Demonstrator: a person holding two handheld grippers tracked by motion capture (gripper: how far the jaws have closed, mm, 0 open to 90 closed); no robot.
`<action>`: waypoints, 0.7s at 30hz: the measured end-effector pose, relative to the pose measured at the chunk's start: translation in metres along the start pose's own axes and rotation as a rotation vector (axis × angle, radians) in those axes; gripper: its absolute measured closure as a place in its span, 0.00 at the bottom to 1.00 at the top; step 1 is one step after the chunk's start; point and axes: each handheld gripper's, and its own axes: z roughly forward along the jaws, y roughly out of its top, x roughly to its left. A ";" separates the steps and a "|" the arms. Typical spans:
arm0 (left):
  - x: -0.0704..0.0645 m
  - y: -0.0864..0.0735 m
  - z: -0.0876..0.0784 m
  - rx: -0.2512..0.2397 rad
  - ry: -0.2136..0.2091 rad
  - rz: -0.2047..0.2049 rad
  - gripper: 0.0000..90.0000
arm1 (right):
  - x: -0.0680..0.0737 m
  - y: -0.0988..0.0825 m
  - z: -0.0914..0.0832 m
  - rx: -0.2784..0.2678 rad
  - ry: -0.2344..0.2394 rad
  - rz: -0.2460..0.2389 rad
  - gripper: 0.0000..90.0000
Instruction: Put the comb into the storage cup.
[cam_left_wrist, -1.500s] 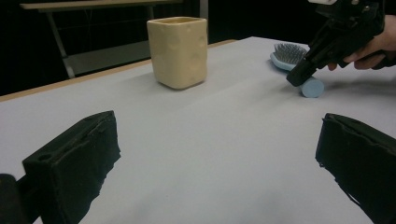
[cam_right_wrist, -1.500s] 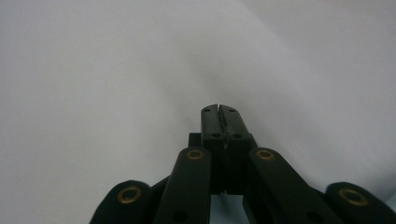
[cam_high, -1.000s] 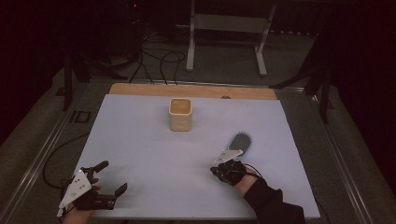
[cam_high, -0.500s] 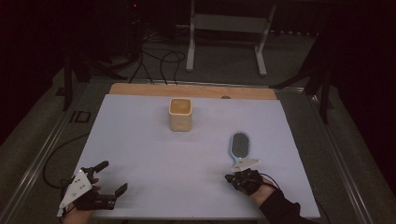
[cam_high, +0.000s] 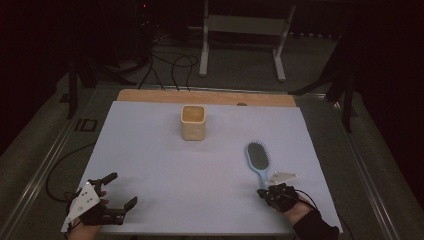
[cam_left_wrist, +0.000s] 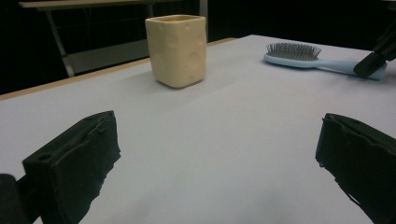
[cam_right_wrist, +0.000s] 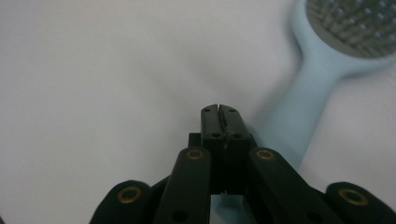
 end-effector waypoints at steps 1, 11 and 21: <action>0.000 0.000 0.000 0.000 0.000 0.000 0.00 | -0.001 -0.002 -0.001 0.001 -0.003 0.005 1.00; -0.001 0.001 0.000 -0.002 0.002 0.006 0.00 | -0.021 -0.015 -0.014 0.008 -0.053 0.050 1.00; 0.000 0.001 0.000 -0.002 0.003 0.004 0.00 | -0.032 -0.021 -0.020 0.023 -0.095 0.056 1.00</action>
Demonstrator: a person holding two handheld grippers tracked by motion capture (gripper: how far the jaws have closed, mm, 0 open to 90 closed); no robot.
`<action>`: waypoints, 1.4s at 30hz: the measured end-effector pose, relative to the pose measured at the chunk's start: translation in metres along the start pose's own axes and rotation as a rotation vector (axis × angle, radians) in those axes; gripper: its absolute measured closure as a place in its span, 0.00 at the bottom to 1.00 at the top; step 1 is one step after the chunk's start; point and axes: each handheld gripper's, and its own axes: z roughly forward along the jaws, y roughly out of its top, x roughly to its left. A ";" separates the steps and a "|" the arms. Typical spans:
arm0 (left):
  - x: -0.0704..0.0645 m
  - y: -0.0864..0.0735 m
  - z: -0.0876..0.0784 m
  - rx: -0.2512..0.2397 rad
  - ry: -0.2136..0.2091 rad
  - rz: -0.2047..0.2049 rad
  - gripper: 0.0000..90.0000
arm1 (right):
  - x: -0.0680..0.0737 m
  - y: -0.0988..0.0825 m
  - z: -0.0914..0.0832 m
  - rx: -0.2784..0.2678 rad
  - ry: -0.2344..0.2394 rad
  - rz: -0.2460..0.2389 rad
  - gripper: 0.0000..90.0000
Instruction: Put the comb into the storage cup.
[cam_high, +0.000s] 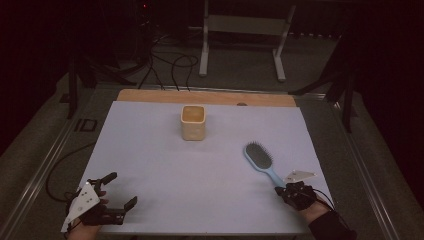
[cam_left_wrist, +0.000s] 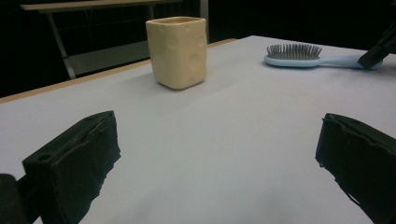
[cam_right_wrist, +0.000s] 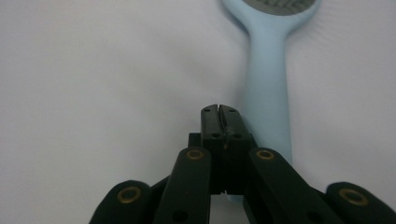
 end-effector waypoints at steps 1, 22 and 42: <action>0.000 0.000 0.000 0.000 0.000 0.001 0.00 | -0.001 0.000 0.000 0.000 -0.003 0.002 1.00; 0.000 0.000 0.000 0.000 0.000 0.000 0.00 | -0.006 0.018 -0.016 -0.048 -0.029 -0.037 0.96; 0.000 0.000 0.000 0.001 -0.002 -0.001 0.00 | -0.016 0.051 -0.022 -0.015 -0.029 -0.140 0.58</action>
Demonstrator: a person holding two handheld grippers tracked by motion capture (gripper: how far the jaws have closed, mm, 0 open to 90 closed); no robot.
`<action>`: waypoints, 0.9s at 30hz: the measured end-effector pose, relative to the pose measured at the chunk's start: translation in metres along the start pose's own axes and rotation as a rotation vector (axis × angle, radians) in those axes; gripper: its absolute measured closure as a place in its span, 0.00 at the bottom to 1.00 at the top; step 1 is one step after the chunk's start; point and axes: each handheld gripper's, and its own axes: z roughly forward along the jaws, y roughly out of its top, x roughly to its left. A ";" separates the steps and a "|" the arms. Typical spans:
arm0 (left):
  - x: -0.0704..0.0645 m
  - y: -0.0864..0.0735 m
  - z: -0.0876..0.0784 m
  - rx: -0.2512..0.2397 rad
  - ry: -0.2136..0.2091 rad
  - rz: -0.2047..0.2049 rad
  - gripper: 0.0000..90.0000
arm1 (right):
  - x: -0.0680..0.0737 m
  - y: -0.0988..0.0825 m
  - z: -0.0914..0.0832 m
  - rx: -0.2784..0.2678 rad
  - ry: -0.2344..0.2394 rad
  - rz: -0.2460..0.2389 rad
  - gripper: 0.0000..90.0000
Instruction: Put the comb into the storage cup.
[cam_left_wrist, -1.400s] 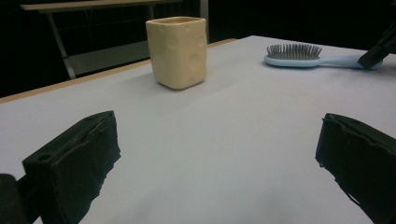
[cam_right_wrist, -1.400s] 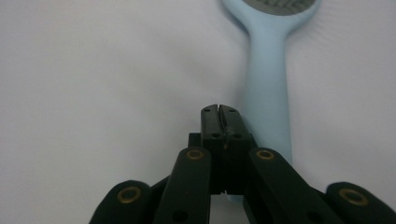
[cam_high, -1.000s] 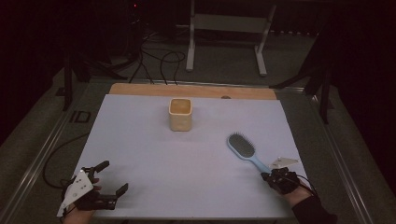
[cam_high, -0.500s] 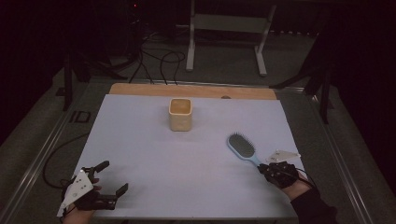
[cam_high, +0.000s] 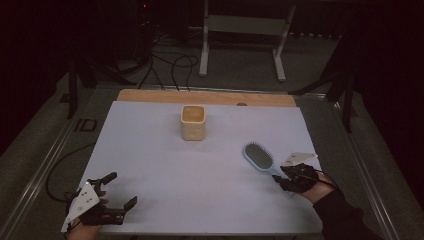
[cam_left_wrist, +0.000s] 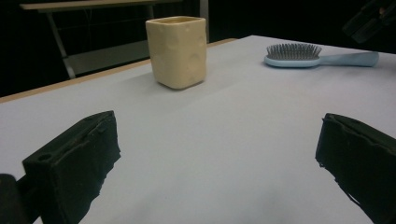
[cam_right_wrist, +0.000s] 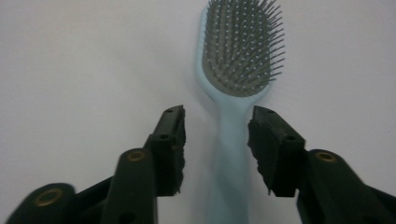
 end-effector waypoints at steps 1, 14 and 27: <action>0.000 0.000 0.000 0.000 0.000 0.000 0.00 | -0.001 0.001 0.001 0.007 0.008 0.002 0.54; 0.000 0.000 -0.001 0.000 0.001 -0.001 0.00 | -0.016 0.009 0.016 0.079 0.039 0.028 0.14; 0.000 0.000 0.000 0.000 0.000 -0.003 0.00 | -0.030 0.015 0.034 0.135 0.074 0.018 0.09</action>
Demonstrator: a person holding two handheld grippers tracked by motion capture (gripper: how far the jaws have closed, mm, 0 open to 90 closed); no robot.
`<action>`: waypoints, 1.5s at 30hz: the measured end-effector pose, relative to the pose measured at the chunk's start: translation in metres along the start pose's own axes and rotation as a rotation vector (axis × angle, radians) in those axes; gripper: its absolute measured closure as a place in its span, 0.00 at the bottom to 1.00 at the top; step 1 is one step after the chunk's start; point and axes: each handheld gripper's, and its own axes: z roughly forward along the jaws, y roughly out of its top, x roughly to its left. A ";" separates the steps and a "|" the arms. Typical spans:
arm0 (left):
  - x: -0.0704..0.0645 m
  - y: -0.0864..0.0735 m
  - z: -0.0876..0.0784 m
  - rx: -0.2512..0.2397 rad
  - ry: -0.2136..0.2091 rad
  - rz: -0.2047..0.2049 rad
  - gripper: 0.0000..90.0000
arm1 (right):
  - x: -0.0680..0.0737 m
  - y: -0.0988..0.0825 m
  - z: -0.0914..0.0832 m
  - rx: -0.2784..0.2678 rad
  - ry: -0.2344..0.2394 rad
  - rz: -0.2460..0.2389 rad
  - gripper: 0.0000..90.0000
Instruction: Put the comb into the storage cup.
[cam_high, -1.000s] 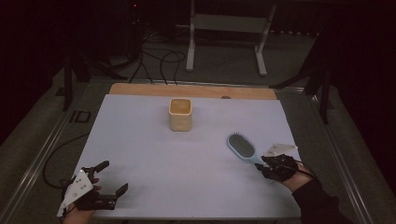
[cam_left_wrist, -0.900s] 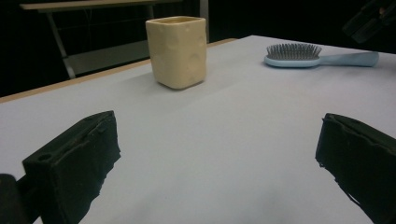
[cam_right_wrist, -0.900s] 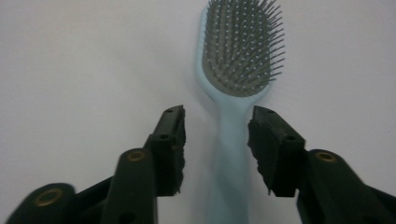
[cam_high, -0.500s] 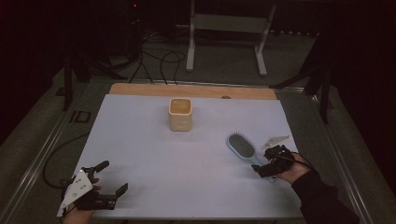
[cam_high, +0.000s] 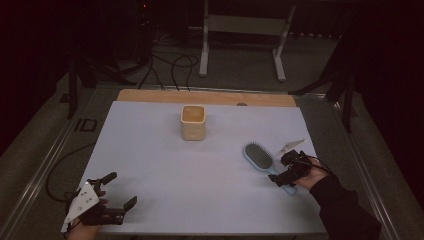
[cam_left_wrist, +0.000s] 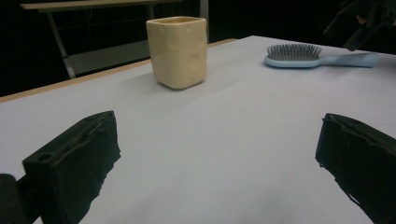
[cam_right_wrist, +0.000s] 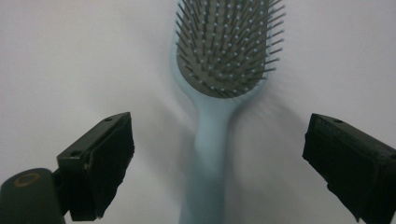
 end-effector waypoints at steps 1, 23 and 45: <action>0.000 0.000 0.000 0.000 0.000 0.000 0.00 | -0.002 0.000 0.002 0.008 0.004 0.001 0.09; 0.001 0.000 0.000 0.003 -0.001 -0.001 0.00 | -0.003 0.009 0.022 0.070 0.000 0.052 0.23; 0.001 -0.001 0.000 0.001 -0.002 -0.001 0.00 | -0.002 0.021 0.039 0.236 0.014 0.105 0.65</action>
